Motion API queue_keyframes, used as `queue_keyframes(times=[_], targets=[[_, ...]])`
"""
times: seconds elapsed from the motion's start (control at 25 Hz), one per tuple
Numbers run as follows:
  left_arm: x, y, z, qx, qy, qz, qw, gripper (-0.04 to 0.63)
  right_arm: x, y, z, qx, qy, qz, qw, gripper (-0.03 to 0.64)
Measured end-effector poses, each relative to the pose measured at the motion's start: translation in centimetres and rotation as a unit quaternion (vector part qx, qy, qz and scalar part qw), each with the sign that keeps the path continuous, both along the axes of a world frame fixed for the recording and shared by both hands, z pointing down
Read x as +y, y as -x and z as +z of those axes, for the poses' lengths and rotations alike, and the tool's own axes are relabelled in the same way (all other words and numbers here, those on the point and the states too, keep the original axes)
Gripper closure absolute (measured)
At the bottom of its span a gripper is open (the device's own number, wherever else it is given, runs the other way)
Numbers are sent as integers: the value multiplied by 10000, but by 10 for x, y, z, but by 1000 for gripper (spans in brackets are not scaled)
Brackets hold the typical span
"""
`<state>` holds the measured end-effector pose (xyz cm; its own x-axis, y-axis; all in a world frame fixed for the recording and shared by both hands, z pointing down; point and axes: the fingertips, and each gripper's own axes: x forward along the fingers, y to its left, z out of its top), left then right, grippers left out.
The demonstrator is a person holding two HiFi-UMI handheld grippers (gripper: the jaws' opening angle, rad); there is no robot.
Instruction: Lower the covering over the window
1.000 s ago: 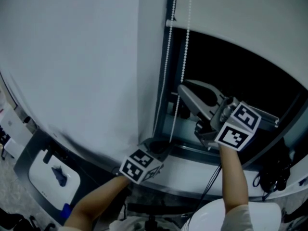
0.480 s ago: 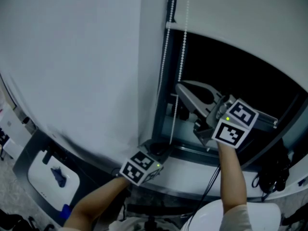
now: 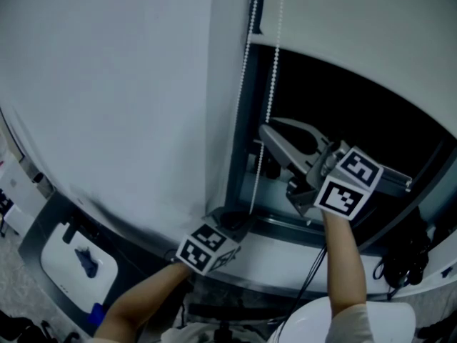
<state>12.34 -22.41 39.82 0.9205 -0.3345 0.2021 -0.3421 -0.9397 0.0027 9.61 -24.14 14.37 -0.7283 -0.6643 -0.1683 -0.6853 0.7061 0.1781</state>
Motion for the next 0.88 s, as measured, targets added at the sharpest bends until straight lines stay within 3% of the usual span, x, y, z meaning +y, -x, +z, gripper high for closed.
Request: queue_keyframes(times=[0.44, 0.6, 0.88], targets=[[2, -3, 1, -9, 12, 11, 10000, 560, 2, 4, -1, 42, -4, -140, 9999, 560], [3, -5, 1, 17, 76, 35, 10000, 560, 6, 8, -1, 96, -63, -295, 9995, 602], [4, 9, -10, 322, 350, 283, 9985, 558, 9, 3, 1, 312, -496, 41, 9983, 606]])
